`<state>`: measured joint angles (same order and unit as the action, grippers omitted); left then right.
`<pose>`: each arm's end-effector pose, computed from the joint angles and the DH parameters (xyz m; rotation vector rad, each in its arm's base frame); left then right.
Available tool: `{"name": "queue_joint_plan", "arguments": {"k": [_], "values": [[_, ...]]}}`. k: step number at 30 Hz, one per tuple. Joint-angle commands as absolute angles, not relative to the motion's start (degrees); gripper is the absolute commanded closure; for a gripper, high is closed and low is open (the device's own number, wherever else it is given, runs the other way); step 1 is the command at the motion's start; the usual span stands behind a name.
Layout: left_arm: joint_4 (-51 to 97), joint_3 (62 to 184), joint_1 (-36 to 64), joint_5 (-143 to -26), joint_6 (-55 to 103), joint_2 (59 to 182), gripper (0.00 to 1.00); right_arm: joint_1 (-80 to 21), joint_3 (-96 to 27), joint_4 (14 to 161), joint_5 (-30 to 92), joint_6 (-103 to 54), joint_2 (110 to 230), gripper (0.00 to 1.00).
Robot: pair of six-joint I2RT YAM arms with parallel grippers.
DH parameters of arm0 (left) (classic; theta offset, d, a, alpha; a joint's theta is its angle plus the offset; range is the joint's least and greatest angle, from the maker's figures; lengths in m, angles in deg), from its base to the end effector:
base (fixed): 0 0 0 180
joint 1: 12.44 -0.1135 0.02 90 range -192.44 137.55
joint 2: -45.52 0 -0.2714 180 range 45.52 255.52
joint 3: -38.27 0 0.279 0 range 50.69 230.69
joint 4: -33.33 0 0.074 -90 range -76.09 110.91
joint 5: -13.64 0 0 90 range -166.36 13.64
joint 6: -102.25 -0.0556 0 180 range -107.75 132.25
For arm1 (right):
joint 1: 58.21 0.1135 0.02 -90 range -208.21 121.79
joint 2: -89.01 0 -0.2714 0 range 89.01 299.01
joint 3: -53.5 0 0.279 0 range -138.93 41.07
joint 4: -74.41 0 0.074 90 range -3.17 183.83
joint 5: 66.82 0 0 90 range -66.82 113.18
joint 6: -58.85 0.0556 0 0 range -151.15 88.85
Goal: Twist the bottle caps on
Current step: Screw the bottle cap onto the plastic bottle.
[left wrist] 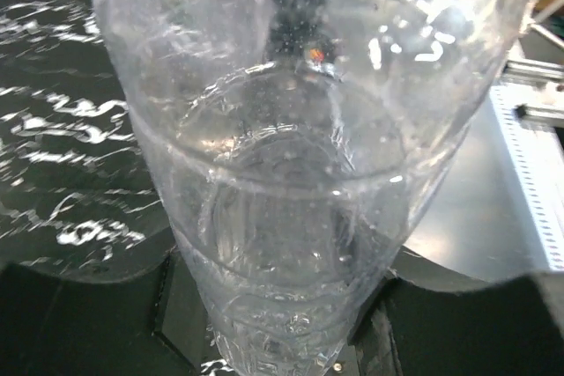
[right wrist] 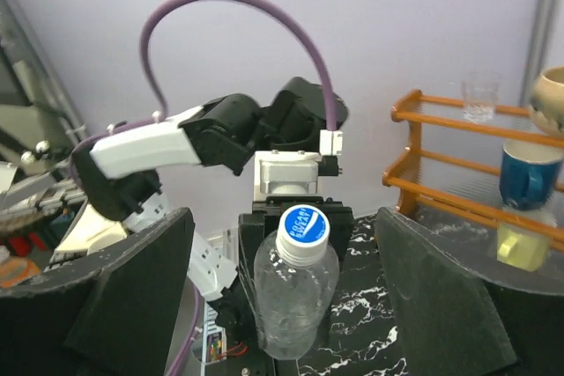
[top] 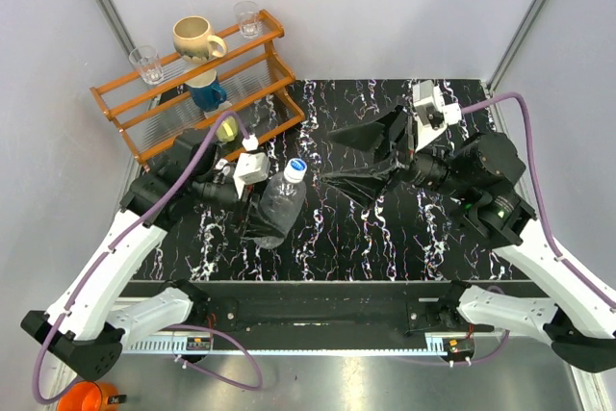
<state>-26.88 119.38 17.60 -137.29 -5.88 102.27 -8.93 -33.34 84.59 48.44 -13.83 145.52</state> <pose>0.1551 -0.1458 0.3964 1.3614 1.5760 -1.2726 0.1306 0.1881 0.5235 -0.7561 1.1306 1.2609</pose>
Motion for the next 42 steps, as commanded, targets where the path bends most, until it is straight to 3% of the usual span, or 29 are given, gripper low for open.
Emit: {"name": "queue_joint_plan", "arguments": {"k": [1, 3, 15, 24, 42], "values": [[-31.0, 122.5, 17.2, -153.9, -11.7, 102.8, 1.00, -9.4, -34.1, 79.6, 60.7, -17.0, 149.3, 0.05], [-33.8, 123.3, 17.2, -154.8, -14.6, 103.3, 1.00, -9.7, -34.7, 78.1, 63.5, -15.8, 150.9, 0.00], [-35.7, 123.4, 17.1, -154.4, -16.4, 103.1, 1.00, -13.5, -31.2, 50.0, 78.6, -0.3, 157.5, 0.01], [-36.3, 123.4, 17.1, -153.5, -17.6, 102.6, 1.00, -13.9, -33.9, 41.4, 85.2, 9.8, 163.8, 0.09], [-36.0, 123.4, 17.1, -151.4, -17.5, 102.9, 1.00, -14.0, -34.0, 33.8, 86.1, 15.3, 166.4, 0.29]]}}
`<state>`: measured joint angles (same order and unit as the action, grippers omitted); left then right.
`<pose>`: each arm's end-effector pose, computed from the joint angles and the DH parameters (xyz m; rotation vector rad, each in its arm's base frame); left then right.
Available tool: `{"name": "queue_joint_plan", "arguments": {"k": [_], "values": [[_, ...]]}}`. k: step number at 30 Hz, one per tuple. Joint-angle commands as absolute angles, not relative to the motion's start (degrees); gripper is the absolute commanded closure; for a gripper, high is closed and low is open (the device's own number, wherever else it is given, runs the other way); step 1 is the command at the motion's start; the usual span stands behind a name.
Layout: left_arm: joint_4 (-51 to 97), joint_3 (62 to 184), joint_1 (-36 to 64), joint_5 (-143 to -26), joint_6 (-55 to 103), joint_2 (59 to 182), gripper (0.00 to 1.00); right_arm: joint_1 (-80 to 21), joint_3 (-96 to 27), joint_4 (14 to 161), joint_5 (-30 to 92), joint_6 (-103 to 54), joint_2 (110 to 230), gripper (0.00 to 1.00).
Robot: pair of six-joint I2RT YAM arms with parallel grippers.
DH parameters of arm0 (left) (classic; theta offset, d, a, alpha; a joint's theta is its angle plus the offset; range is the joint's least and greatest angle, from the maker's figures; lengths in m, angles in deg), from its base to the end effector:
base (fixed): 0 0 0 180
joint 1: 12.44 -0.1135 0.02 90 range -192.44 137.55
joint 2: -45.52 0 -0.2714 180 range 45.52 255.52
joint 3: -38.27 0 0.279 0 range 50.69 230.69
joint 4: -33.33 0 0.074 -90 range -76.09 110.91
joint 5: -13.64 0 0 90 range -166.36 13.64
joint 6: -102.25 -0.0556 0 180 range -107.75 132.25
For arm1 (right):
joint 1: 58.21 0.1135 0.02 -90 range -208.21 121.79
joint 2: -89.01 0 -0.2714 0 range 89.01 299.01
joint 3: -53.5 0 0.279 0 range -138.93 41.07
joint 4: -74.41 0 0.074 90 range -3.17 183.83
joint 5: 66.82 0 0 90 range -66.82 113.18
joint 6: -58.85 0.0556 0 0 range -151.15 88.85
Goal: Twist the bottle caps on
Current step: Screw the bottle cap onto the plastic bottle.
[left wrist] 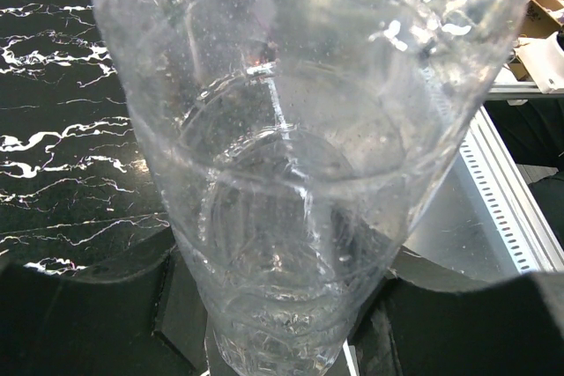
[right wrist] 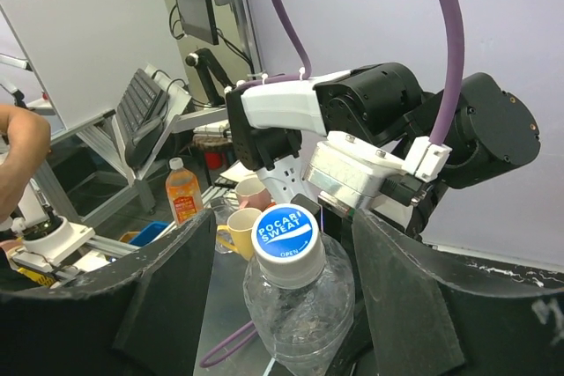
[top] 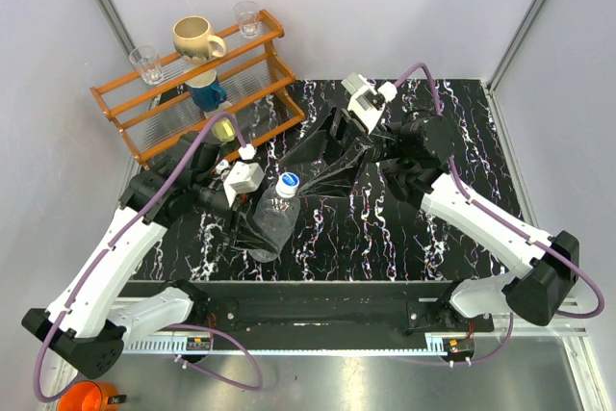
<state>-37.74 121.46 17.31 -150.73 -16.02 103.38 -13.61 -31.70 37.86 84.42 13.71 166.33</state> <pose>0.1383 -0.1407 0.3989 1.4839 1.4252 -1.5017 0.1856 0.2515 0.4871 -1.1725 0.8362 1.7469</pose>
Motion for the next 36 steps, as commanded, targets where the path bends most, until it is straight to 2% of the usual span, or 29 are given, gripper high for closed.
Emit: {"name": "queue_joint_plan", "arguments": {"k": [1, 12, 18, 23, 36], "values": [[-36.0, 123.6, 17.1, -151.6, -17.5, 103.1, 1.00, -13.9, -33.9, 33.2, 86.3, 16.3, 166.5, 0.30], [-34.2, 123.9, 17.0, -151.2, -15.3, 103.2, 1.00, -13.9, -33.4, 28.8, 87.0, 20.3, 167.9, 0.33], [-32.1, 123.9, 16.9, -150.4, -12.5, 103.4, 1.00, -13.9, -32.4, 27.9, 86.7, 20.8, 167.8, 0.45], [-30.9, 124.1, 16.8, -150.4, -11.8, 103.5, 1.00, -14.0, -32.2, 28.7, 86.6, 20.6, 167.4, 0.49], [-30.2, 124.3, 16.5, -150.5, -10.9, 103.7, 1.00, -13.8, -31.3, 31.8, 86.3, 19.4, 167.6, 0.47]]}}
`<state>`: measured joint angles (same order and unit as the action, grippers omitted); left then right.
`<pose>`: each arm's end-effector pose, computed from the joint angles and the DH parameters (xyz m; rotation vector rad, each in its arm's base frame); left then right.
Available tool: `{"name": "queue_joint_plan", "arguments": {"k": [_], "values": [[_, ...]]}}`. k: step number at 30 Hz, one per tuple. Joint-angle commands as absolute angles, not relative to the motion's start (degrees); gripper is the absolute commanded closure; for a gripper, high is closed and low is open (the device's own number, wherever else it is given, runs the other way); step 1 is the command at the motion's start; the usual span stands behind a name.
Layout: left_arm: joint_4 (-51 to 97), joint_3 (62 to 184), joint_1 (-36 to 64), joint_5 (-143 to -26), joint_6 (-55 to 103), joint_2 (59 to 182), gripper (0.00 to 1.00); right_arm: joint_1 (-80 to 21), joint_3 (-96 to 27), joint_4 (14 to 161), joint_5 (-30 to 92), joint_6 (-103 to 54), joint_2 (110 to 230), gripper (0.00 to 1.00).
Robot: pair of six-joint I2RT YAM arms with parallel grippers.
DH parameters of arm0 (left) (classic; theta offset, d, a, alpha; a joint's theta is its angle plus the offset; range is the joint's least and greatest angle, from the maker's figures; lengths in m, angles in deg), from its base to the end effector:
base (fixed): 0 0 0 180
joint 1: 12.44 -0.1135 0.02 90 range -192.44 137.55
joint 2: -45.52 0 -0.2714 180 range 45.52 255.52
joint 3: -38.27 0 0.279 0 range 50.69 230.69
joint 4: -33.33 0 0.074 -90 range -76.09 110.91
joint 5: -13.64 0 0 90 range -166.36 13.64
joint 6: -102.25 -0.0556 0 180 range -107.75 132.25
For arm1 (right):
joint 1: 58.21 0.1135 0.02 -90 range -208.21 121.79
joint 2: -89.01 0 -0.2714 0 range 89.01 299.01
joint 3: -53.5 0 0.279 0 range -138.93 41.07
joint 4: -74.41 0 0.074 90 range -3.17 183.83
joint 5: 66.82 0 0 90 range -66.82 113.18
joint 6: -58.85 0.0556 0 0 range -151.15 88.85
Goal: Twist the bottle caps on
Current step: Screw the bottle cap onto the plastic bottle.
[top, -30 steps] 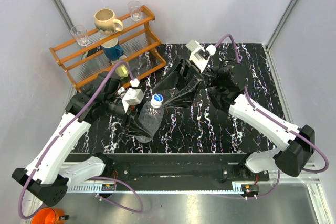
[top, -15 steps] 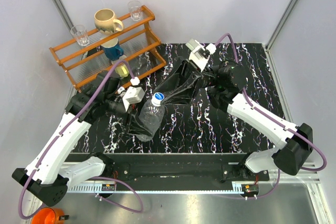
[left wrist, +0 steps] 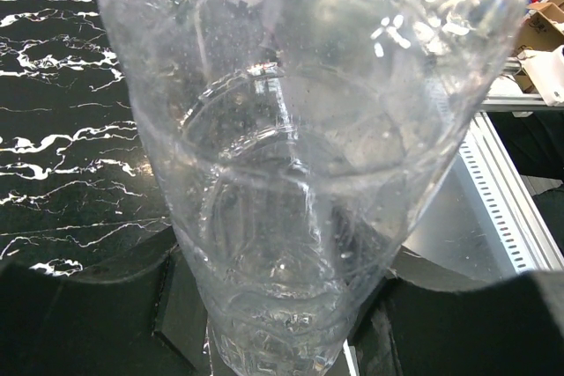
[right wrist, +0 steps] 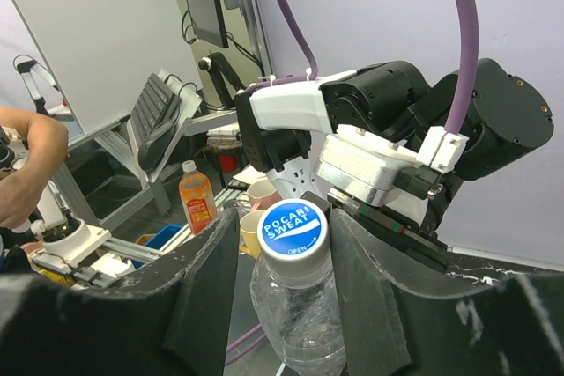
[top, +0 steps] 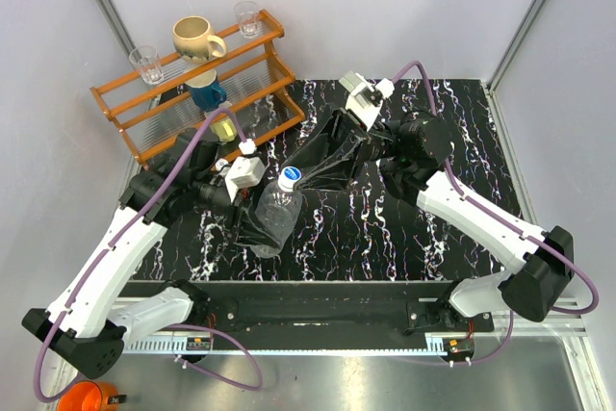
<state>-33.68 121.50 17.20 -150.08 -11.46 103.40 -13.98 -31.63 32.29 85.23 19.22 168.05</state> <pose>0.1429 -0.1427 0.4033 1.4533 1.4396 -1.4966 0.1897 0.2532 0.4842 -1.1707 0.8343 1.7972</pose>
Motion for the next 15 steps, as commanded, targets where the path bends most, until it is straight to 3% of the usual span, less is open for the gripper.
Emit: {"name": "queue_joint_plan", "arguments": {"k": [1, 7, 11, 15], "values": [[-30.2, 124.3, 16.5, -150.4, -10.9, 103.7, 1.00, -13.9, -31.3, 31.7, 86.4, 19.6, 167.8, 0.48], [-29.5, 123.9, 16.4, -150.2, -10.5, 103.6, 1.00, -13.8, -31.3, 31.2, 86.2, 19.7, 167.4, 0.54], [-28.8, 123.8, 16.4, -149.8, -9.7, 103.6, 1.00, -13.8, -31.4, 31.2, 86.4, 20.4, 167.7, 0.67], [-26.9, 123.7, 16.2, -149.1, -7.5, 103.6, 1.00, -13.7, -31.3, 33.7, 86.6, 19.0, 167.8, 0.69]]}}
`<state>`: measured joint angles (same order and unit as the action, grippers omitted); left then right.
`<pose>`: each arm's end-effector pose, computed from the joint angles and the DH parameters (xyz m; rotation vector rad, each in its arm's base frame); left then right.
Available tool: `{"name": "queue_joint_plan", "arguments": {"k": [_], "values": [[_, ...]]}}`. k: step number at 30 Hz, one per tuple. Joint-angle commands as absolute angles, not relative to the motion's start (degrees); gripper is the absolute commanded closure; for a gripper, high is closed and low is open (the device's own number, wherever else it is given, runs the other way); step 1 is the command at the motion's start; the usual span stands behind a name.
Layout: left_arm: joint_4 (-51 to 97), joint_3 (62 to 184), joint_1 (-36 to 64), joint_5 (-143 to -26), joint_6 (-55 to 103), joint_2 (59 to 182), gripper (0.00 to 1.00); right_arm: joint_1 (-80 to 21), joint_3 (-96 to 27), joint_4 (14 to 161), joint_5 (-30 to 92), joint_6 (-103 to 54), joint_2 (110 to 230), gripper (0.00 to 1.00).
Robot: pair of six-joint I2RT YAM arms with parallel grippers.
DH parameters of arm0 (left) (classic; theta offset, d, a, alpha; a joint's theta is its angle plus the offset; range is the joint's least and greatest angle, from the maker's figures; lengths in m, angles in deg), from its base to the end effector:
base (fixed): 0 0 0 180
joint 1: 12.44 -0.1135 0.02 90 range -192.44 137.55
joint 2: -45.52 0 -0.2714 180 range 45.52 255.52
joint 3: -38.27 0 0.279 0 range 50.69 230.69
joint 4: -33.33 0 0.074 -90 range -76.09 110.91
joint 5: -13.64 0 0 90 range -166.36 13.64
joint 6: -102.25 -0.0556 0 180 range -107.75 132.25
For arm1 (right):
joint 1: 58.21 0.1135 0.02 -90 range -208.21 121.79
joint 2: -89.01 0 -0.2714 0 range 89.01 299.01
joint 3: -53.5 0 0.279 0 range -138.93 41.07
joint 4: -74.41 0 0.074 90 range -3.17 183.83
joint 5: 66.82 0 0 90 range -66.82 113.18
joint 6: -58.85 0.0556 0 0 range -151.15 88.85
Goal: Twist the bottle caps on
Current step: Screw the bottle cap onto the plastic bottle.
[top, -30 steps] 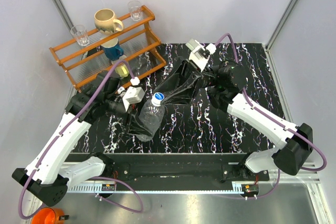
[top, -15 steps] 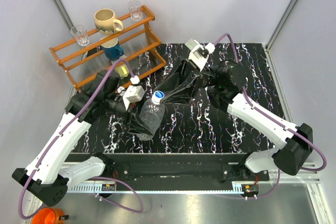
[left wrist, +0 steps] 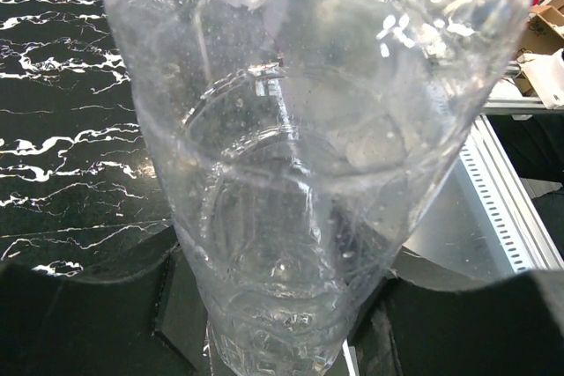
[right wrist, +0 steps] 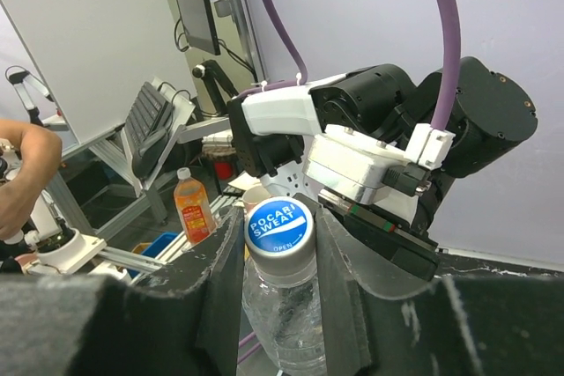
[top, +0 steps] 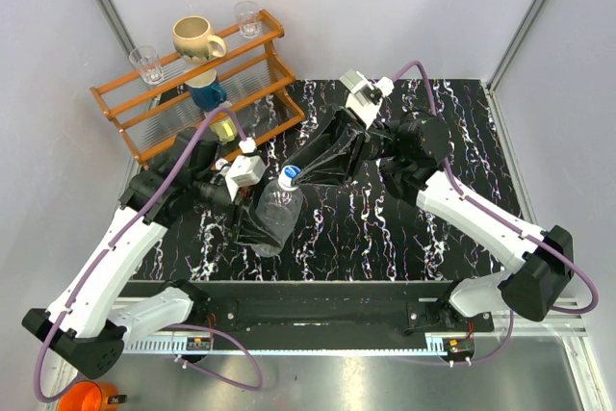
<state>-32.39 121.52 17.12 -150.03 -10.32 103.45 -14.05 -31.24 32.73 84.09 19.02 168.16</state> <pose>0.1445 -0.1433 0.4047 1.4457 1.4378 -1.4948 0.1922 0.2544 0.4814 -1.1453 0.8518 1.7982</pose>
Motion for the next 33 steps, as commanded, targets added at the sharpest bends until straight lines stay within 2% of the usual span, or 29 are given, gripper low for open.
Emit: {"name": "queue_joint_plan", "arguments": {"k": [1, 6, 9, 15, 20, 24, 26, 27, 30, 32, 33], "values": [[-26.5, 123.7, 16.1, -148.5, -6.8, 103.5, 1.00, -13.6, -31.3, 34.7, 86.9, 18.3, 167.8, 0.70], [-21.2, 123.6, 15.9, -142.6, -0.2, 103.6, 1.00, -12.0, -32.7, 59.4, 82.1, 0.3, 165.5, 0.79], [-19.3, 123.6, 15.9, -136.2, 1.5, 103.7, 1.00, -11.5, -32.9, 68.0, 76.5, -4.5, 164.4, 0.88], [-17.1, 122.7, 15.9, -121.4, 2.0, 103.6, 1.00, -11.5, -33.6, 79.5, 62.4, -4.7, 164.2, 0.99], [-16.5, 121.8, 15.9, -107.8, 0.4, 103.2, 1.00, -11.6, -36.5, 91.5, 52.9, -2.8, 165.6, 1.00], [-15.7, 120.8, 15.9, -98.2, -0.9, 102.7, 1.00, -10.9, -36.5, 96.9, 44.0, -1.2, 164.4, 1.00], [-15.4, 120.2, 16.0, -96.1, -1.0, 102.4, 1.00, -10.0, -37.3, 100.6, 36.0, 0.0, 164.1, 1.00], [-15.2, 119.8, 15.9, -93.2, -1.4, 102.3, 1.00, -8.2, -38.1, 102.5, 26.5, 1.6, 163.7, 1.00], [-15.2, 119.5, 15.9, -93.3, -1.3, 102.0, 1.00, -6.2, -38.9, 102.4, 21.2, 2.1, 163.8, 1.00], [-15.3, 119.3, 15.9, -94.5, -1.0, 101.7, 1.00, -5.7, -40.1, 101.9, 20.2, 2.4, 164.0, 0.88], [-15.3, 119.3, 16.0, -95.0, -0.9, 101.6, 1.00, -5.7, -40.6, 101.1, 20.6, 2.2, 164.0, 0.71]]}}
